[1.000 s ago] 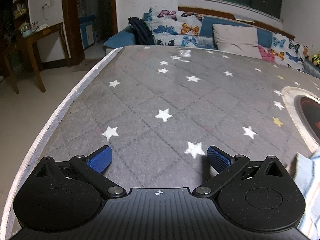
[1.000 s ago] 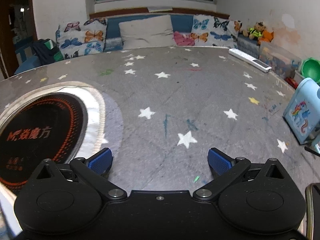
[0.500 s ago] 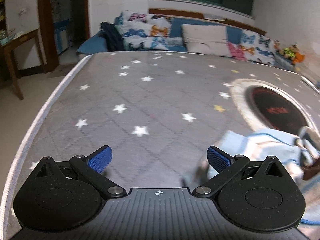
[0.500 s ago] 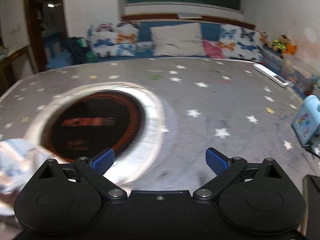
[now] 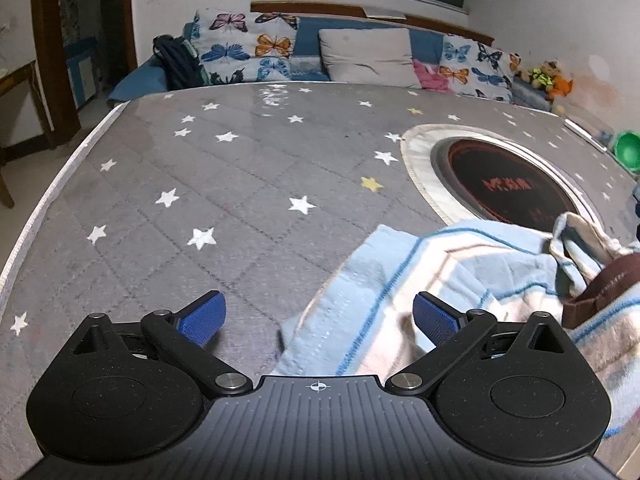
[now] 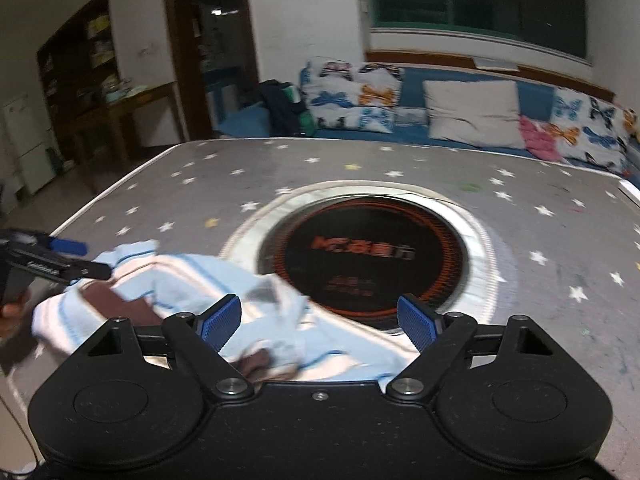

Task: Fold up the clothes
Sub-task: 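Grasp the striped shirt edge with the left gripper while the right gripper grasps the brown collar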

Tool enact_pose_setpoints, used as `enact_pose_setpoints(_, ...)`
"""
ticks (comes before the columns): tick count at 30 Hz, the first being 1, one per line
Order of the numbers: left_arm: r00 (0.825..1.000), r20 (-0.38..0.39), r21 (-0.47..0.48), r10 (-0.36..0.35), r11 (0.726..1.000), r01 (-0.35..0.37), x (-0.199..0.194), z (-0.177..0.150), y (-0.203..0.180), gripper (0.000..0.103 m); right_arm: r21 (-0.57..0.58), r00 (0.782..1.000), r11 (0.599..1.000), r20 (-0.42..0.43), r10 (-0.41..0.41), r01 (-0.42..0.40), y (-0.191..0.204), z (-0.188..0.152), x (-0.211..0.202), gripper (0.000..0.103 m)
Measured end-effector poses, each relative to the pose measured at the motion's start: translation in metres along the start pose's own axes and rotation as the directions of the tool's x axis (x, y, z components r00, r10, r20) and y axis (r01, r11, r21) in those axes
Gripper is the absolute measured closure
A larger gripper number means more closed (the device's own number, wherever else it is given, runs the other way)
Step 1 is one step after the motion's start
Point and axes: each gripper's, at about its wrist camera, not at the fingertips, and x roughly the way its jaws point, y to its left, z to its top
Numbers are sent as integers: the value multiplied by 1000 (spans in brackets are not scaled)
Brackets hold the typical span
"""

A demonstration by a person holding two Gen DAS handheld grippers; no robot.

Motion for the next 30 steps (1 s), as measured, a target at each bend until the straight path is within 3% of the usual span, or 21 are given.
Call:
enact_pose_setpoints(1, 1000, 3, 13, 1, 1000, -2, 0, 0, -2, 20, -21, 1000, 1000, -1, 16, -16, 9, -2, 0, 16)
enact_pose_setpoints(3, 1000, 5, 27, -3, 1000, 3, -1, -2, -5, 39, -37, 1000, 999, -6, 25, -25, 15, -4, -2, 16)
enact_pose_setpoints(4, 1000, 3, 24, -10, 1000, 10, -2, -2, -6, 42, -40, 1000, 999, -6, 25, -25, 17, -4, -3, 16)
enact_pose_setpoints(6, 1000, 7, 19, -29, 999, 28, -3, -3, -6, 62, -46, 1000, 999, -8, 26, -26, 21, -6, -5, 16)
enact_pose_setpoints(9, 1000, 17, 25, -20, 1000, 19, -6, -5, -6, 75, -43, 1000, 999, -6, 27, -27, 22, -8, -9, 16)
enact_pose_setpoints(13, 999, 21, 7, -39, 999, 39, -10, -6, -3, 77, -29, 1000, 999, -2, 28, -28, 21, -9, -15, 16)
enact_pose_setpoints(20, 997, 52, -6, -59, 998, 59, -27, -5, -2, 91, -30, 1000, 999, -4, 25, -25, 20, -15, -10, 16)
enact_pose_setpoints(24, 991, 112, -30, -68, 997, 72, -56, -7, 4, 93, -28, 1000, 999, 1, 27, -27, 21, -17, -13, 16)
enact_pose_setpoints(30, 978, 210, -102, -11, 994, 33, -101, -16, 28, 93, -28, 999, 999, 5, 47, -47, 25, -20, -14, 16)
